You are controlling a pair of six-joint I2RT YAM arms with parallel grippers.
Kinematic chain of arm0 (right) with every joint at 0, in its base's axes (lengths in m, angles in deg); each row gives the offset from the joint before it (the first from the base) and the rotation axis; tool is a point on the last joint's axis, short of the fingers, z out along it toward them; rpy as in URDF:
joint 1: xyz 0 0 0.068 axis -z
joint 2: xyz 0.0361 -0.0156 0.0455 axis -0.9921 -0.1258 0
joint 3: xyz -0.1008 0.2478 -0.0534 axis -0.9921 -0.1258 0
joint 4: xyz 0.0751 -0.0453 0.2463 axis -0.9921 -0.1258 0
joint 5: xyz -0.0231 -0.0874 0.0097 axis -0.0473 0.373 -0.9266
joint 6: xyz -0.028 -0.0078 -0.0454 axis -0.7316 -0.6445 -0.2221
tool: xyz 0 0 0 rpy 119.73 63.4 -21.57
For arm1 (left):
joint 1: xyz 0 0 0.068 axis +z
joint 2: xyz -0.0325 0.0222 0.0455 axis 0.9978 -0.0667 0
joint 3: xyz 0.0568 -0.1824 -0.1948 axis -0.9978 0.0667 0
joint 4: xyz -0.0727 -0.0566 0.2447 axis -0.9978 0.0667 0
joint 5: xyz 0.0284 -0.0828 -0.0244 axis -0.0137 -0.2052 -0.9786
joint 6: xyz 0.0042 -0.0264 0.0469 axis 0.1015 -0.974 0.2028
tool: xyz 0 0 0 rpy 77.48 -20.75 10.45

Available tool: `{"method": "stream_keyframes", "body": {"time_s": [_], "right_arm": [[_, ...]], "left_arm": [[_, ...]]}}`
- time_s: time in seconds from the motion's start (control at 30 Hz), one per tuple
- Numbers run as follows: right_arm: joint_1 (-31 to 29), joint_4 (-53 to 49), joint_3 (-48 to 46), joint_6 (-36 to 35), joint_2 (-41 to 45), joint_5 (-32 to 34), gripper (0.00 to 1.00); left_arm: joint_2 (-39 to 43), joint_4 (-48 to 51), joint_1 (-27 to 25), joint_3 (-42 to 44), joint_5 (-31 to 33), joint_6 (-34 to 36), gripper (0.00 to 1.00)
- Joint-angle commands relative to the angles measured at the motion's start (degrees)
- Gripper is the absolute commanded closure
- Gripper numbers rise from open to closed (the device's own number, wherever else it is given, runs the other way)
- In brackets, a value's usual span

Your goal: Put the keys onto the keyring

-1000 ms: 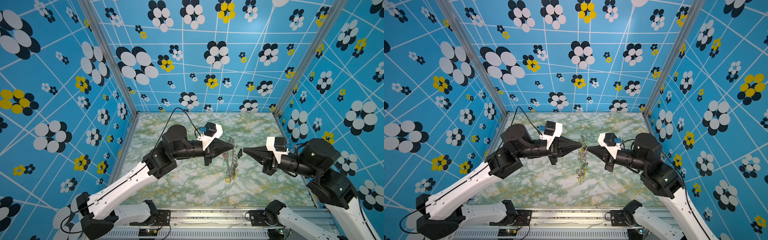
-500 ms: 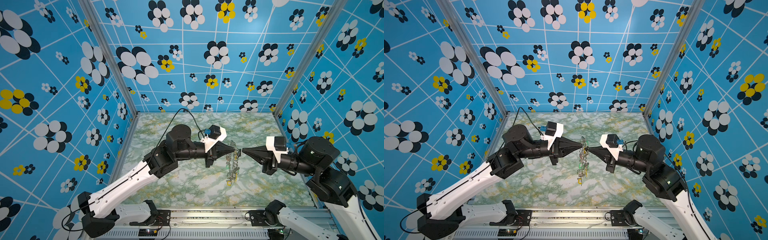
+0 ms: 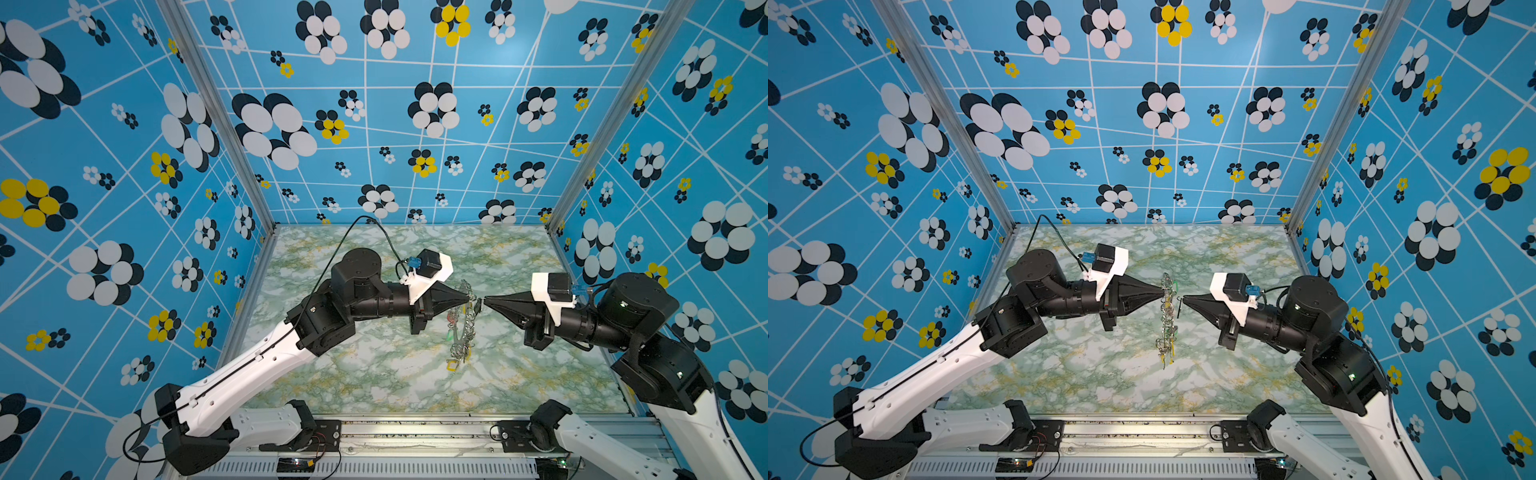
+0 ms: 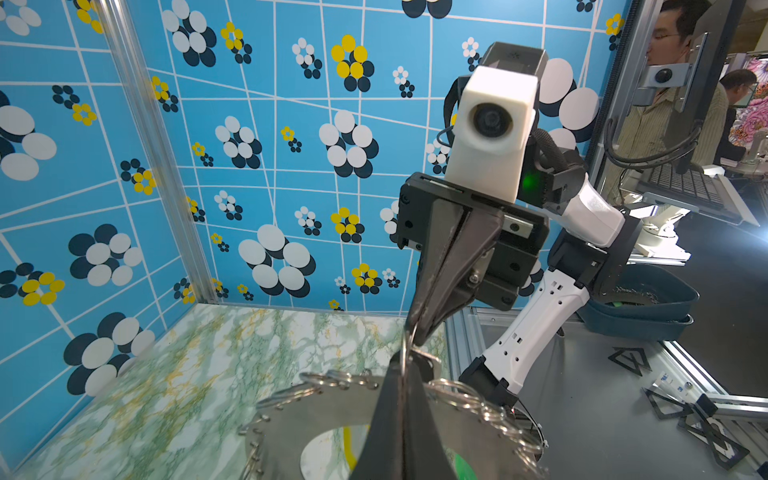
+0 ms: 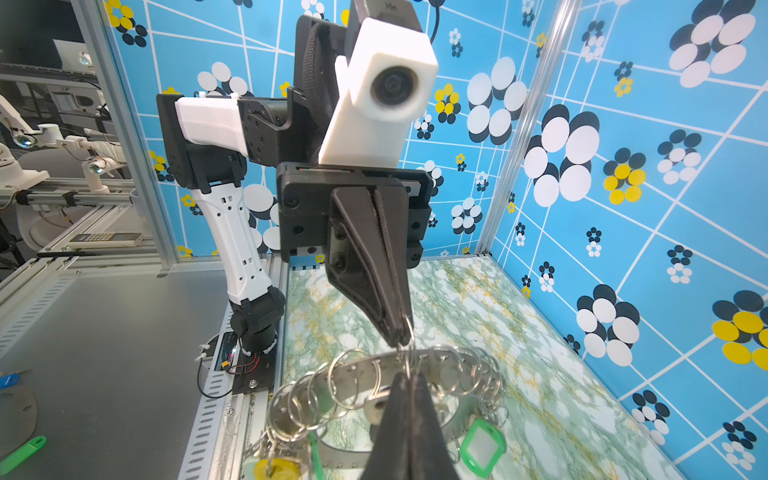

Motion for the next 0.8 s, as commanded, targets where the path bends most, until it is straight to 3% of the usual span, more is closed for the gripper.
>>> {"method": "stream_keyframes", "body": {"time_s": [0.0,0.5,0.77], "right_arm": [[-0.38,1.69,1.89,-0.19,-0.05,-2.57,1.0],[-0.38,0.04,2.26,-1.03,-0.38,-2.22,1.0],[-0.36,0.26,2.18,-0.55,-0.46,-0.79,1.0]], "left_arm": [[-1.81,0.84,-0.14,-1.85,-2.63,-0.44,1.0],[-2.87,2.77,1.58,-3.7,-3.74,-1.98,1.0],[-0.77,-3.72,2.22,-0.71,-4.07,-4.11,1.0]]}}
